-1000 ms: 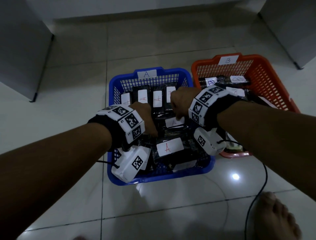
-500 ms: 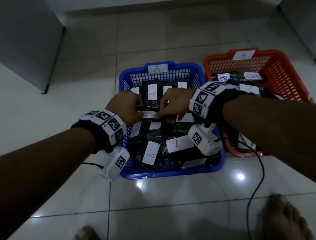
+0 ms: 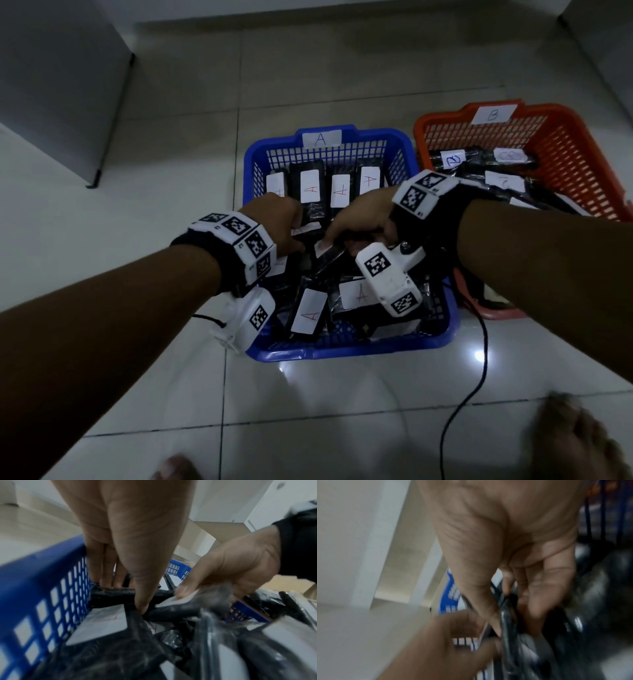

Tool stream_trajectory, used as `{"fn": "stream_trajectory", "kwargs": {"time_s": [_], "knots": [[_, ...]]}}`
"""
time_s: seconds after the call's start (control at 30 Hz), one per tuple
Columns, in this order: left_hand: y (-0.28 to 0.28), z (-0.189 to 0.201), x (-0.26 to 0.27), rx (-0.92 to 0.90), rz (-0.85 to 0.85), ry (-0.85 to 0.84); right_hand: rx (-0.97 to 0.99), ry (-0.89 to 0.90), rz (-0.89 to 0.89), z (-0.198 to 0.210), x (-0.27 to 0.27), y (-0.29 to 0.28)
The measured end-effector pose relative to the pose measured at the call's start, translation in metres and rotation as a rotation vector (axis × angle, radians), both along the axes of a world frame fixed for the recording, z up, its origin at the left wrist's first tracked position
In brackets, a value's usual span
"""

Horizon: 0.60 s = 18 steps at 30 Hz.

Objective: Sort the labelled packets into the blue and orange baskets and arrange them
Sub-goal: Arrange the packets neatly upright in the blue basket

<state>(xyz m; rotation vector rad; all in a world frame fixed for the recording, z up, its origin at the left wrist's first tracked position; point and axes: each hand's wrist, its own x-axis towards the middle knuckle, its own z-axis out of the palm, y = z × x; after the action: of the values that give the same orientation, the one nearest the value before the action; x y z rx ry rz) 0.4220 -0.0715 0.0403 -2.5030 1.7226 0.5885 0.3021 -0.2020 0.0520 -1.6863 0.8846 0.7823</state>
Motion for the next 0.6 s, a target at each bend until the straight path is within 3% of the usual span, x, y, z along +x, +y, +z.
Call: {"fn": "stream_trajectory", "kwargs": {"time_s": [0.17, 0.3, 0.43, 0.6], "knots": [[-0.002, 0.002, 0.002, 0.000, 0.011, 0.037, 0.003, 0.098, 0.078, 0.024, -0.004, -0.027], [-0.001, 0.012, 0.006, -0.047, 0.004, 0.088, -0.260, -0.017, -0.044, 0.036, -0.007, -0.051], [0.005, 0.021, 0.008, -0.166, 0.031, 0.213, -0.540, -0.176, -0.041, 0.037, -0.006, -0.061], [0.000, 0.023, 0.014, -0.401, 0.034, 0.029, -0.747, -0.279, 0.038, 0.012, -0.005, -0.053]]}}
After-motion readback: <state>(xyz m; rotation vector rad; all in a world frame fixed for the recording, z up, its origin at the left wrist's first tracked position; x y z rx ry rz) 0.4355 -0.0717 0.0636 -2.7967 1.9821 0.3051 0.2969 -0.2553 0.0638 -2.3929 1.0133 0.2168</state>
